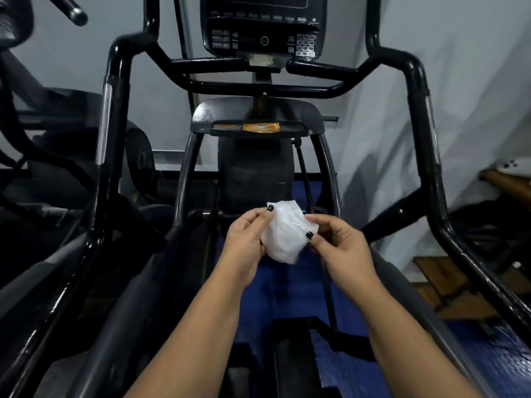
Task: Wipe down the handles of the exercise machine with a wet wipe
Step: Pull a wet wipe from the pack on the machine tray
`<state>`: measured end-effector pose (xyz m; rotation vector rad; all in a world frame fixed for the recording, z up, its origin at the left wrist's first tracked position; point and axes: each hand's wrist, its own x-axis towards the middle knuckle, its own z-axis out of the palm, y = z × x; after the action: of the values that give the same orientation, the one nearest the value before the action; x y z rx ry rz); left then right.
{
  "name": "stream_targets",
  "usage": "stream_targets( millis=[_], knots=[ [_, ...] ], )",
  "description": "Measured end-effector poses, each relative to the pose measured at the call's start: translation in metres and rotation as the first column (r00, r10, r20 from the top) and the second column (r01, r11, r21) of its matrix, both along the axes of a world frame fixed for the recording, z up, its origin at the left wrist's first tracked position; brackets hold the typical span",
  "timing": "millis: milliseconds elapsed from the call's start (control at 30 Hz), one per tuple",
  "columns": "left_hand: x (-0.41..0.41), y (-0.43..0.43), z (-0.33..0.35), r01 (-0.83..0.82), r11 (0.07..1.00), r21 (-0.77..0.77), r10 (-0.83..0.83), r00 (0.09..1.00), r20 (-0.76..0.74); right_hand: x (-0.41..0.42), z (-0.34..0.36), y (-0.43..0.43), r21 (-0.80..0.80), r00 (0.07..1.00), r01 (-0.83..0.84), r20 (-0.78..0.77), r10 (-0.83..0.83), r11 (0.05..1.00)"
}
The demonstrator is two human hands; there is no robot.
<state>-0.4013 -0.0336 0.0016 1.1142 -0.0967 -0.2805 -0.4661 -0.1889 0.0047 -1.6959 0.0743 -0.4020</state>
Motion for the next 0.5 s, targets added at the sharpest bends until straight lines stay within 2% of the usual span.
stream_targets(
  millis=[133, 267, 400, 500],
  knots=[
    [-0.032, 0.003, 0.011, 0.105, 0.989, 0.103, -0.119, 0.984, 0.131, -0.032, 0.005, -0.006, 0.042, 0.999, 0.029, 0.030, -0.030, 0.999],
    [-0.053, 0.002, 0.019, 0.176, 0.975, 0.137, -0.202, 0.957, 0.207, -0.049, 0.008, -0.013, 0.014, 0.999, 0.046, 0.005, -0.046, 0.999],
    [-0.064, -0.001, 0.019, 0.181, 0.979, 0.096, -0.196, 0.963, 0.182, -0.061, 0.016, -0.022, -0.039, 0.995, 0.086, 0.062, -0.084, 0.995],
    [-0.072, -0.011, 0.015, 0.114, 0.987, 0.115, -0.127, 0.986, 0.106, -0.078, 0.024, -0.032, -0.077, 0.989, 0.083, 0.127, -0.073, 0.994]
  ],
)
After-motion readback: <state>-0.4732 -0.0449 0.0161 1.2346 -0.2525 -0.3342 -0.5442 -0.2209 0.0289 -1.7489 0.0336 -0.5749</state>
